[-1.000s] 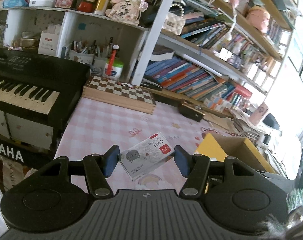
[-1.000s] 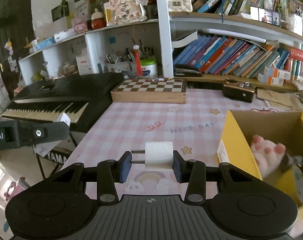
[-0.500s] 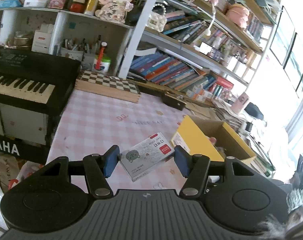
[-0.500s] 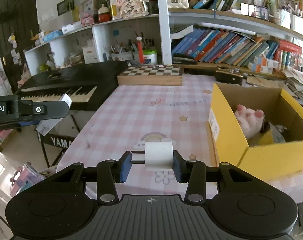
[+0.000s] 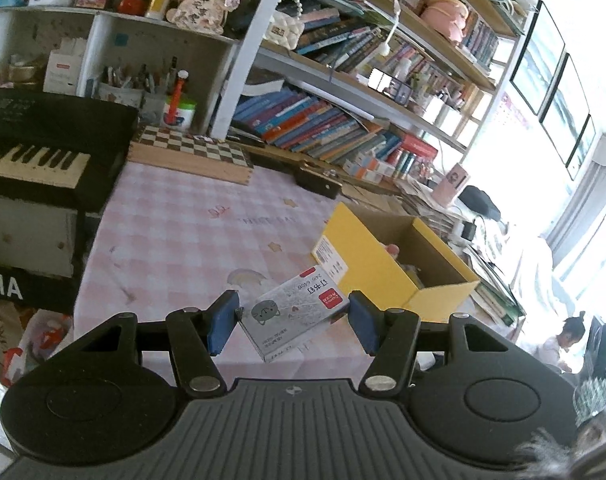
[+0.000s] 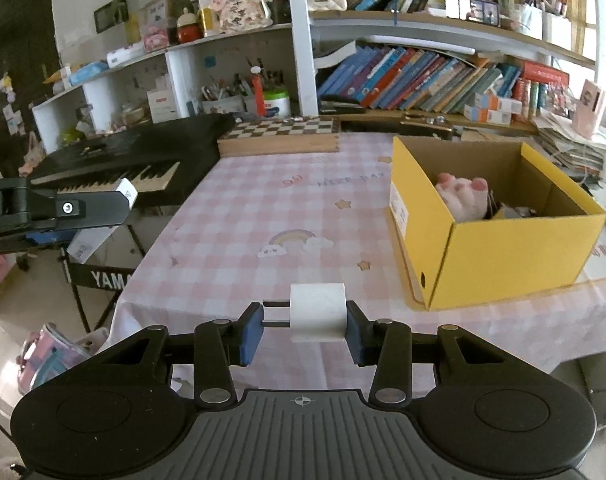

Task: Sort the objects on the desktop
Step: 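Lift the small box with the left tool while the right tool lifts the white plug, then carry the small box with the left tool and the plug with the right tool over the yellow box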

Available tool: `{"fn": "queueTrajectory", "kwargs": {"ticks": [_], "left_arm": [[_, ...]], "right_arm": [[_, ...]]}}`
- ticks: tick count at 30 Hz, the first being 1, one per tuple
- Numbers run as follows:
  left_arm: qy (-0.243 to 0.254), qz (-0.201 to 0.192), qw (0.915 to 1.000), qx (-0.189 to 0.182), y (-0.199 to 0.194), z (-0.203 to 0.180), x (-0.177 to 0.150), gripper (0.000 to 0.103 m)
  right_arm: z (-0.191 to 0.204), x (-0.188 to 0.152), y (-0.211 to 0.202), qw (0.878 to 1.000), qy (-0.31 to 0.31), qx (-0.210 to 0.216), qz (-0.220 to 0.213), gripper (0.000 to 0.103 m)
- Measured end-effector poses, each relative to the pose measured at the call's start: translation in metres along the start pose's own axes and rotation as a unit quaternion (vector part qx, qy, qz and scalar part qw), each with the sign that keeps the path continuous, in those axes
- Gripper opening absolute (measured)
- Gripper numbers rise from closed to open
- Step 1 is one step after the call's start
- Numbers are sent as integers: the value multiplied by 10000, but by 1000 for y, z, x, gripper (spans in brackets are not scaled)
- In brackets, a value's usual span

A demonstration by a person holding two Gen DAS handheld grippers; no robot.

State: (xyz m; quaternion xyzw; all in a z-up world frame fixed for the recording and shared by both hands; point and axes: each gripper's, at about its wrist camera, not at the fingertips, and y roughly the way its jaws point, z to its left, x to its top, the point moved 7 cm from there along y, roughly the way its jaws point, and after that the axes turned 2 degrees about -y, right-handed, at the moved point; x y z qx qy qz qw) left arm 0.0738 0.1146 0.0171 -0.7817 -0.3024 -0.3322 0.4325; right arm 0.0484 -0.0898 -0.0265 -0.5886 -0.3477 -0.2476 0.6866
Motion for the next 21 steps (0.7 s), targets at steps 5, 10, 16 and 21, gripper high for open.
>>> {"fn": "queueTrajectory", "kwargs": {"ticks": [5,10,16,21], "left_arm": [[-46,214,9997,-132,2,-4,-15,57],[-60,356,9990,-276,5,-8,-23,57],[45,520,9974,-507,17,-22,-29,57],[189,682,9951,-697,32,-40,-34,57]], "right_arm": [[-3,-11,-6,9998,144,-105,91,42],[-6,-18,-10,9994,216,-198,170,42],[-20,-26,-16,9983,370,-393,222,42],[-38,-33,-21,9965,574,-556,250,42]]}}
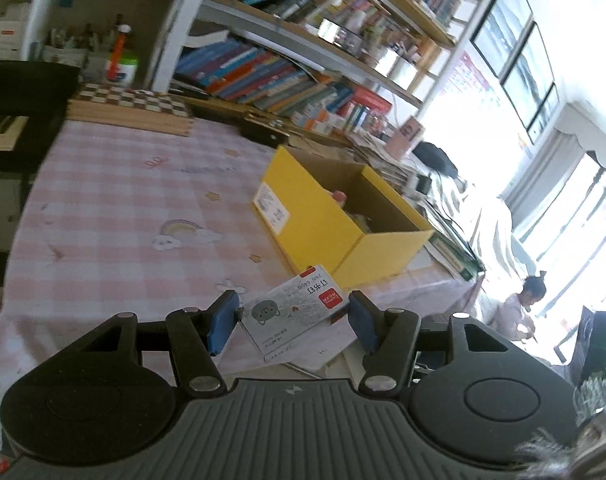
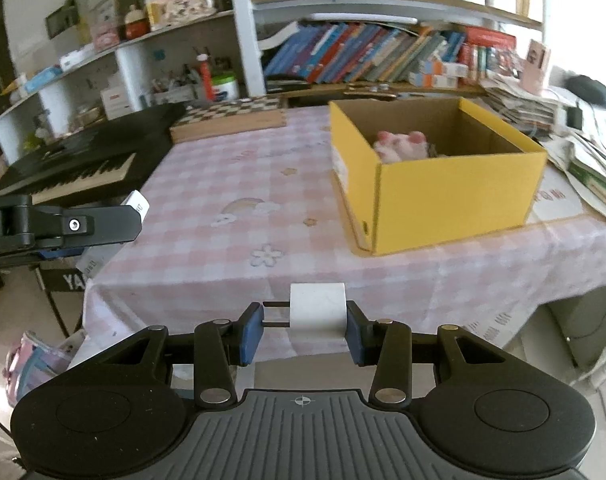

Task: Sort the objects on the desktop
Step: 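Carry the small box with the left tool and the plug with the right tool over the yellow box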

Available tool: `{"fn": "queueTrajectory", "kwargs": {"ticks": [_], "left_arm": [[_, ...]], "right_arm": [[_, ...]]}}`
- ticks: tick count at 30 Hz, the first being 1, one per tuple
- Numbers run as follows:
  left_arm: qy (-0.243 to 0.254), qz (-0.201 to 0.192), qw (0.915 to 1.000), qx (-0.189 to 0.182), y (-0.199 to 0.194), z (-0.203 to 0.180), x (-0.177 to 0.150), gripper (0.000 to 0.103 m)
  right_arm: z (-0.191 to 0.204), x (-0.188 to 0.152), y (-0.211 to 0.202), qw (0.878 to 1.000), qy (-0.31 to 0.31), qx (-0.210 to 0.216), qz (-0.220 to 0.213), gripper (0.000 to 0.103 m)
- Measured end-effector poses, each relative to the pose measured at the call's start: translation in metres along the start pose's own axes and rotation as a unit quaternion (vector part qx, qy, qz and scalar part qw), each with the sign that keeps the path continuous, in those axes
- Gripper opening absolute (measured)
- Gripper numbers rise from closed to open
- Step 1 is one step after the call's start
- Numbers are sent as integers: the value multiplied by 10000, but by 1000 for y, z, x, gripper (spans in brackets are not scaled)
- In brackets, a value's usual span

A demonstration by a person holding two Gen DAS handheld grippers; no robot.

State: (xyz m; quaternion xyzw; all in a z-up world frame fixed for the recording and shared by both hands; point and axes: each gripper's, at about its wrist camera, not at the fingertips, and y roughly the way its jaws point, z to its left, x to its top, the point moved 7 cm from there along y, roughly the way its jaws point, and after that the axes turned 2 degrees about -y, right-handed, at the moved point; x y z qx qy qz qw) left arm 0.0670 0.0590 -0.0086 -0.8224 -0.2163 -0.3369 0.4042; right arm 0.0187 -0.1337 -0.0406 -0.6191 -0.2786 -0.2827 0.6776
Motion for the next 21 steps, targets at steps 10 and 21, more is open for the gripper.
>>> {"fn": "queueTrajectory", "kwargs": {"ticks": [10,21], "left_arm": [[282,434,9980,-372,43,-46,-8,57],[360,618,9955,-614,94,-97,-7,57]], "right_arm": [[-52,-6,-3,9987,412,-292,106,42],[-116,3,-1,9968,550,-543,205,42]]}}
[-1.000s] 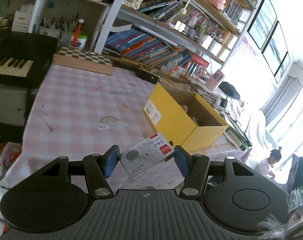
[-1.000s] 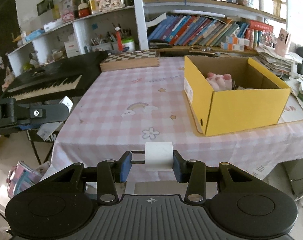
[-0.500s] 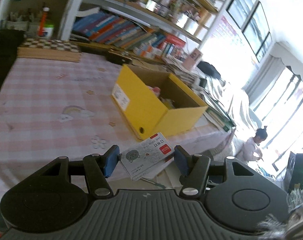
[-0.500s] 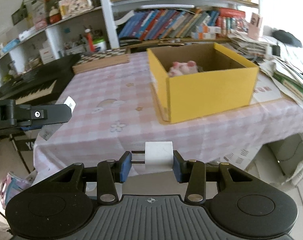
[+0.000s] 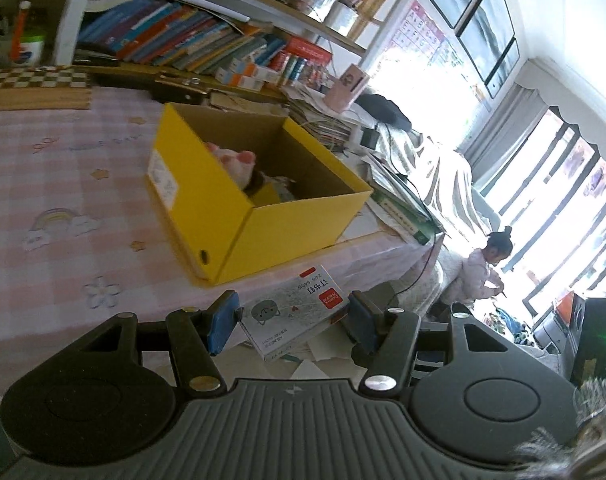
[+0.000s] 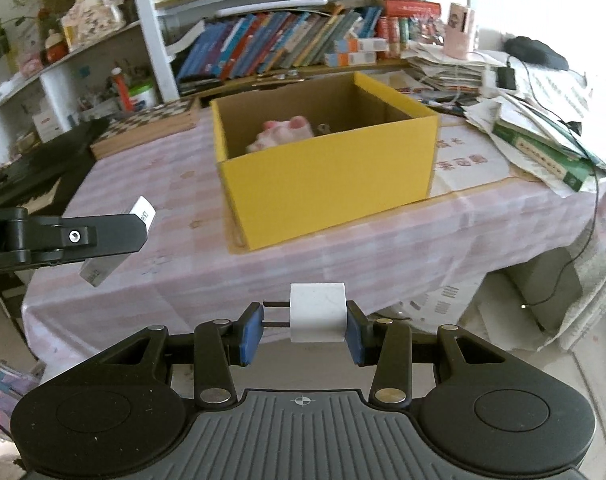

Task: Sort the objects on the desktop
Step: 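Carry the small box with the left tool and the plug with the right tool over the yellow box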

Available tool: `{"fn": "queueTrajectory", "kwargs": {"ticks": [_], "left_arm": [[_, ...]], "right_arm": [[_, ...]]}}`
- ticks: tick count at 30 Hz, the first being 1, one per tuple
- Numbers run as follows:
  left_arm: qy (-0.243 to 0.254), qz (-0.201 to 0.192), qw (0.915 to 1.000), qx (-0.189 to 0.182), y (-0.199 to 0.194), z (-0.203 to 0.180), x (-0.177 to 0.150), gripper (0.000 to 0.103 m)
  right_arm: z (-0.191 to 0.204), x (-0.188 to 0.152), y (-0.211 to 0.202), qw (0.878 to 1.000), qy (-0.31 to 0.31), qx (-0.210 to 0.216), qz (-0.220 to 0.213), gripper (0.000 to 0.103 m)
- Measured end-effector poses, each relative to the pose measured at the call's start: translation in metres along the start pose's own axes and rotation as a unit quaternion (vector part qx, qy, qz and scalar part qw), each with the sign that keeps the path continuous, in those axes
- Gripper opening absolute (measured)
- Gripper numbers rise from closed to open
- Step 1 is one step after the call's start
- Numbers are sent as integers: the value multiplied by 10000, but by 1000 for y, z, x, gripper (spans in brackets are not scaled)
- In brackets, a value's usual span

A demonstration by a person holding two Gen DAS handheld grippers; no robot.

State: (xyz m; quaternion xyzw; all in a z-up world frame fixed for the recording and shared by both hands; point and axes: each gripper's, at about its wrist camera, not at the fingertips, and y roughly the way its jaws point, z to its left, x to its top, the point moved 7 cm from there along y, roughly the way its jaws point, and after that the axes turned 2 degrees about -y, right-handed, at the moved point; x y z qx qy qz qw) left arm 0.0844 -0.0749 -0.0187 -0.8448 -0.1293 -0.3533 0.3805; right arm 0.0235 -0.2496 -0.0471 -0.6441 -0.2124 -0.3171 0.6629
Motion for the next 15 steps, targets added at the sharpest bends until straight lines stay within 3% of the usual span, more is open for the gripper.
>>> {"fn": "queueTrajectory", "kwargs": {"ticks": [15], "left_arm": [[206,-127,9996,-130,68,-58,26,57]], "right_arm": [[-79,39,23,9999,-60,-46,-128,42]]}}
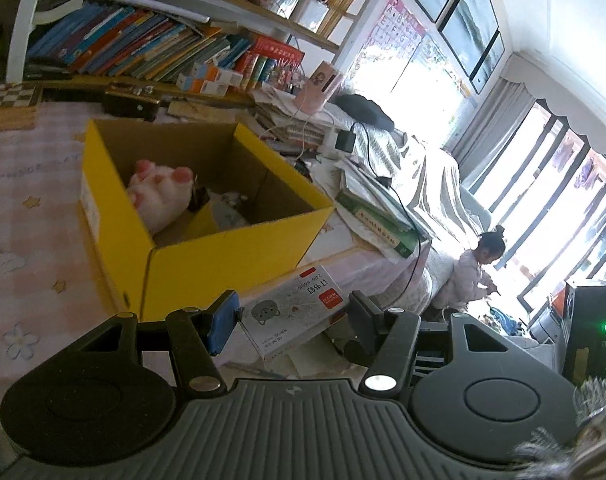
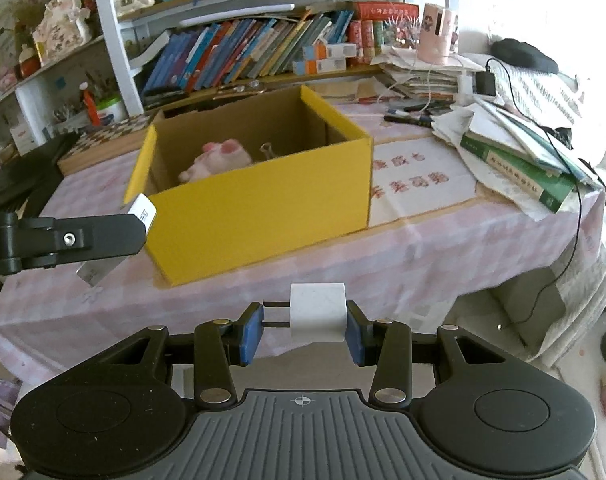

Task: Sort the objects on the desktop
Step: 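Carry the small box with the left tool and the plug with the right tool over the yellow box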

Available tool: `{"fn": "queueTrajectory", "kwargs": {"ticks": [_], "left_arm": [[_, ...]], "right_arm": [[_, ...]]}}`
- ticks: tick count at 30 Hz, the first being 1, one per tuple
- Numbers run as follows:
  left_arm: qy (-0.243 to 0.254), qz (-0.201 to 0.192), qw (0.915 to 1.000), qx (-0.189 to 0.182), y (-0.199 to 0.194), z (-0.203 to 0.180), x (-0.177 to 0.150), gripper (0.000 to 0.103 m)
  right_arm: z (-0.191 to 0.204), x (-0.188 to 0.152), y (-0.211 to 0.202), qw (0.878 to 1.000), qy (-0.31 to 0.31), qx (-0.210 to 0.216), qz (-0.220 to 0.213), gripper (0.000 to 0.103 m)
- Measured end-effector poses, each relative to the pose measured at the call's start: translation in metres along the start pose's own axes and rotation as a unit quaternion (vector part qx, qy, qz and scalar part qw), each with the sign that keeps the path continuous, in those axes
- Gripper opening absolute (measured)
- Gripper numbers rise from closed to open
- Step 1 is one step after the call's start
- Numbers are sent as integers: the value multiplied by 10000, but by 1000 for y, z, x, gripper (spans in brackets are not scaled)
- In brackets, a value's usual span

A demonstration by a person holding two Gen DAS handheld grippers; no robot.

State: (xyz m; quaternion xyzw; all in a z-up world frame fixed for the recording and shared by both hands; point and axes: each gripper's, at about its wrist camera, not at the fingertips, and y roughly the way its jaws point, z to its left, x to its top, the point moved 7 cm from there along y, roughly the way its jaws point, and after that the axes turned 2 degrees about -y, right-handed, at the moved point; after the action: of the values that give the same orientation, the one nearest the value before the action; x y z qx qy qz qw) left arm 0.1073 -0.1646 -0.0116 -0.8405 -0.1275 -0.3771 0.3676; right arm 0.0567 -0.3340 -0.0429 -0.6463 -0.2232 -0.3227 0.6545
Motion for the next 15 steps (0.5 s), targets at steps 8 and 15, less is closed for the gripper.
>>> {"fn": "queueTrajectory", "kwargs": {"ticks": [8,15], "left_arm": [[2,-533,9985,142,18,-13,40,57],[174,-969,9935,572,31,-7,80,57]], "right_arm": [[-33,48,10,9985,-43,180,-510,42],[-37,94,28,9946,-298,434,-890,42]]}}
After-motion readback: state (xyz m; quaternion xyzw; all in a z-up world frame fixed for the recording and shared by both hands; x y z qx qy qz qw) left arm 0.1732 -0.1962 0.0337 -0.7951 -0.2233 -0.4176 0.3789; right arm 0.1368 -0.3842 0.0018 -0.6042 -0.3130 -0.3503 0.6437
